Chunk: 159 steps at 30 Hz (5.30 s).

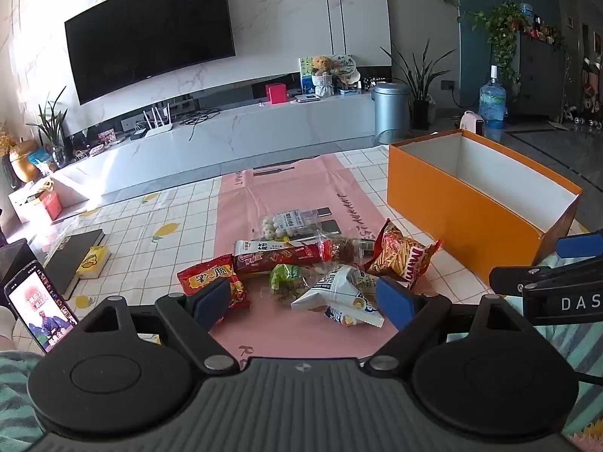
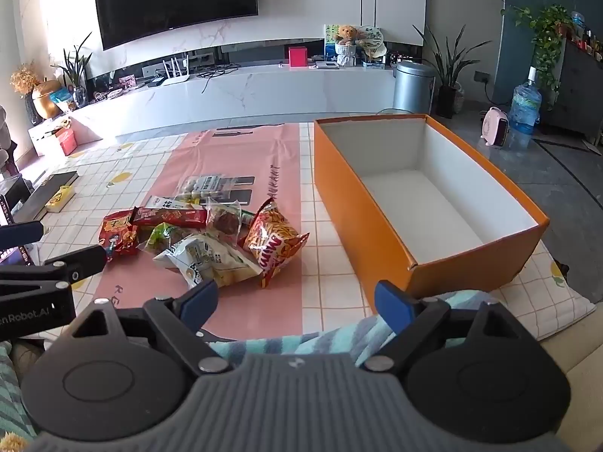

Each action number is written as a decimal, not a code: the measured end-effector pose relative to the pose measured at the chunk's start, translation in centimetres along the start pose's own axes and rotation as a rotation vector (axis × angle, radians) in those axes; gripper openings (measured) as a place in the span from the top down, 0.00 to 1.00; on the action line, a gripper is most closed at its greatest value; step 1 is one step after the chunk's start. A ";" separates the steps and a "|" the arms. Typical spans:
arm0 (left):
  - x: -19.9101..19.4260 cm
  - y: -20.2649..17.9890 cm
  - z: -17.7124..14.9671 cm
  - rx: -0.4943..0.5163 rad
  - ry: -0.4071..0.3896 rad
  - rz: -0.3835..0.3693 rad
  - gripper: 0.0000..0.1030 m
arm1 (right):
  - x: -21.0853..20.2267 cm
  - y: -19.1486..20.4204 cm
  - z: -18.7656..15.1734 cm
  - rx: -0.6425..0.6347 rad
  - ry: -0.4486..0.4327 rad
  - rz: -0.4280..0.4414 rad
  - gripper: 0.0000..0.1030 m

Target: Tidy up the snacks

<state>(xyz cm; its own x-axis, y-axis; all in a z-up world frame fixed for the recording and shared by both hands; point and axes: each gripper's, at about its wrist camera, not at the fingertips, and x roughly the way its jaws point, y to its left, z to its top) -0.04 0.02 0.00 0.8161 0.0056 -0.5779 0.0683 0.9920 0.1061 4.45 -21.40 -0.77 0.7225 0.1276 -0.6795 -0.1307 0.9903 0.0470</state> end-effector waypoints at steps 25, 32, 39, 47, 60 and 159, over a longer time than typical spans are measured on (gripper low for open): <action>0.4 0.1 -0.2 0.009 0.021 -0.002 0.01 | 0.4 -0.2 -0.1 0.019 0.018 -0.003 0.15; 0.3 0.0 -0.3 0.006 0.025 -0.001 0.01 | 0.4 -0.4 -0.3 0.028 0.024 -0.008 0.15; 0.3 0.1 -0.3 0.007 0.025 -0.001 0.01 | 0.4 -0.6 -0.4 0.038 0.032 -0.012 0.15; 0.3 0.1 -0.3 0.007 0.026 -0.001 0.01 | 0.4 -0.7 -0.4 0.044 0.035 -0.018 0.15; 0.5 0.0 -0.7 0.012 0.032 -0.004 0.01 | 0.2 -0.8 -0.4 0.050 0.032 -0.025 0.10; 15.6 2.6 -2.2 -0.583 0.326 -0.221 0.38 | 18.5 0.4 3.1 -0.040 0.111 0.155 0.63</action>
<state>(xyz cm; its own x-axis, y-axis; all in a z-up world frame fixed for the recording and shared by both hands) 11.56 2.93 -10.53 0.5987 -0.2573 -0.7585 -0.1803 0.8794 -0.4406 19.85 -18.46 -11.03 0.6124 0.2689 -0.7434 -0.2630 0.9561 0.1292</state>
